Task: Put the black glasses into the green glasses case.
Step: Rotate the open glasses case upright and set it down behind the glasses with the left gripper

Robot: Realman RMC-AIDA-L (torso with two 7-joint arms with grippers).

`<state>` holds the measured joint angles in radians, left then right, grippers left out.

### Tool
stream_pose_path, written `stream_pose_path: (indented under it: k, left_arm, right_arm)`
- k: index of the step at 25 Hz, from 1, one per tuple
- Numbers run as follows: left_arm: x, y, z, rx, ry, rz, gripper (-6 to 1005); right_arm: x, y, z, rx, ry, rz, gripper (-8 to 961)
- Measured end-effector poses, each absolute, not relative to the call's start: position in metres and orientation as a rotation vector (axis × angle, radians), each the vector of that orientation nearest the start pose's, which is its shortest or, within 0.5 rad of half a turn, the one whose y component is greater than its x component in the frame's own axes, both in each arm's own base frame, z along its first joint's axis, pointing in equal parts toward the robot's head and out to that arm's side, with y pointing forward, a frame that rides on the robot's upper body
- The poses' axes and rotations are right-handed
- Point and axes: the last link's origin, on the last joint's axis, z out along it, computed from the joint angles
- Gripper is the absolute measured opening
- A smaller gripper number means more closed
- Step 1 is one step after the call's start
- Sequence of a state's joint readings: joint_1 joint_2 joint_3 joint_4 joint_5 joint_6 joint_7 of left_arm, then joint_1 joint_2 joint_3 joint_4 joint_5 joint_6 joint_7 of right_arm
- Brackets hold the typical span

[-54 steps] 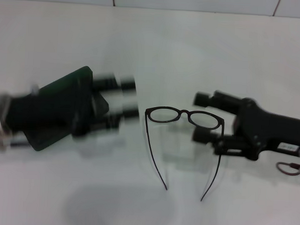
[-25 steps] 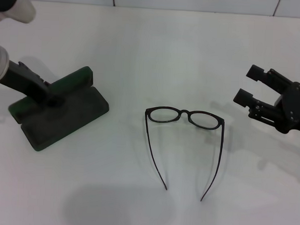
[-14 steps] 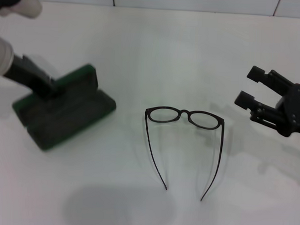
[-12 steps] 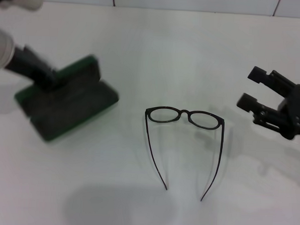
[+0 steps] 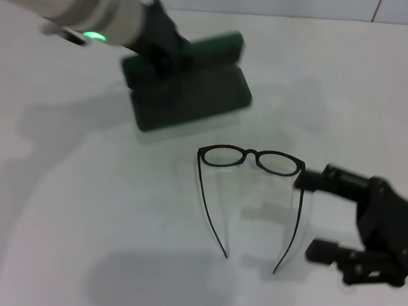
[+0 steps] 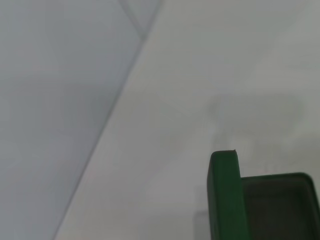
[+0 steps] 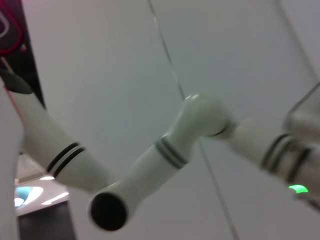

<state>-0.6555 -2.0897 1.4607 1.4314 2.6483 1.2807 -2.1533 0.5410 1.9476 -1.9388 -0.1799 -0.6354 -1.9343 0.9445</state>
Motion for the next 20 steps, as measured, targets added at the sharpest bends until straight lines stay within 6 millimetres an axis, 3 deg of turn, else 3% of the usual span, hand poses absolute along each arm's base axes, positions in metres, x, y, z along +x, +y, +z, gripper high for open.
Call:
stream_pose_path:
  k: [3,7,20]
  left_arm:
    - [-0.120,0.398,-0.031,-2.610,0.063,0.478,199]
    - [-0.117,0.399,-0.059,-2.640,0.173,0.526,201]
    - [-0.108,0.385,-0.086,-2.734,0.352,0.469,205]
  right_arm:
    - [0.224,0.243,-0.028,-2.842,0.388,1.570,855]
    - [0.225,0.242,-0.031,-2.839,0.410,1.563,855]
    - [0.231,0.238,-0.032,-2.811,0.456,1.550,854]
